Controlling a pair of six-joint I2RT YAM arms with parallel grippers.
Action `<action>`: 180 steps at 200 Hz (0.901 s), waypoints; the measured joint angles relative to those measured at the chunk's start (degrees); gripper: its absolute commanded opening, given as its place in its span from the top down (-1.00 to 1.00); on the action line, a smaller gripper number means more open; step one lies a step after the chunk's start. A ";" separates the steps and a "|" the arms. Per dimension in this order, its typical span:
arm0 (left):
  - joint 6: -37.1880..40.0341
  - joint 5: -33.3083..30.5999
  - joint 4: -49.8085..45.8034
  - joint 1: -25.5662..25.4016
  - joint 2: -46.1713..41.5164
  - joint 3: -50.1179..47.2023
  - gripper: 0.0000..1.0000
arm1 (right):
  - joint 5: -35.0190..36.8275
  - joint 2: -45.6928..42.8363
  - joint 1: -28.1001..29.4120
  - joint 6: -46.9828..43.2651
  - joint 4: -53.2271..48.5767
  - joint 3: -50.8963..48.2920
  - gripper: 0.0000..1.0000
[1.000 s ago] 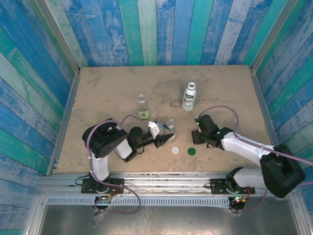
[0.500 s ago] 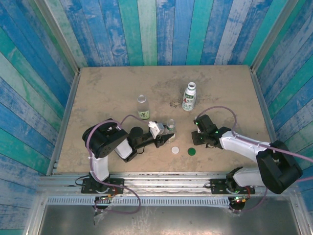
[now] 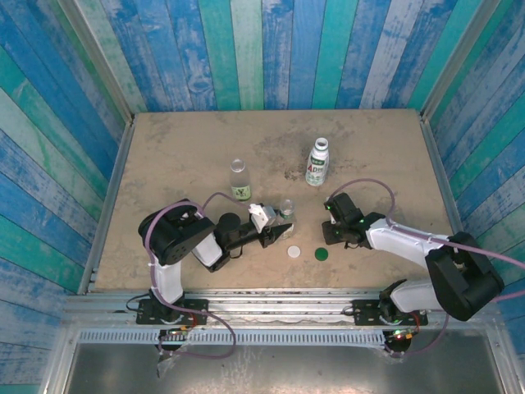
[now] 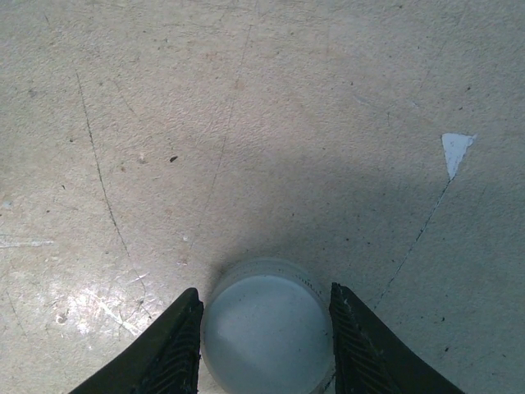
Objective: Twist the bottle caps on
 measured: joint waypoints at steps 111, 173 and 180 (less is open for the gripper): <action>1.95 0.59 -0.07 0.00 0.00 0.00 0.99 | -4.63 -8.48 0.66 -2.71 -8.52 8.61 0.22; 3.48 1.88 -0.20 0.00 0.00 0.00 1.00 | -12.94 -10.62 2.56 -3.74 -11.87 17.99 0.21; 3.67 1.99 -0.22 0.00 0.00 0.00 1.00 | -14.08 -10.51 3.21 -3.85 -12.13 19.23 0.21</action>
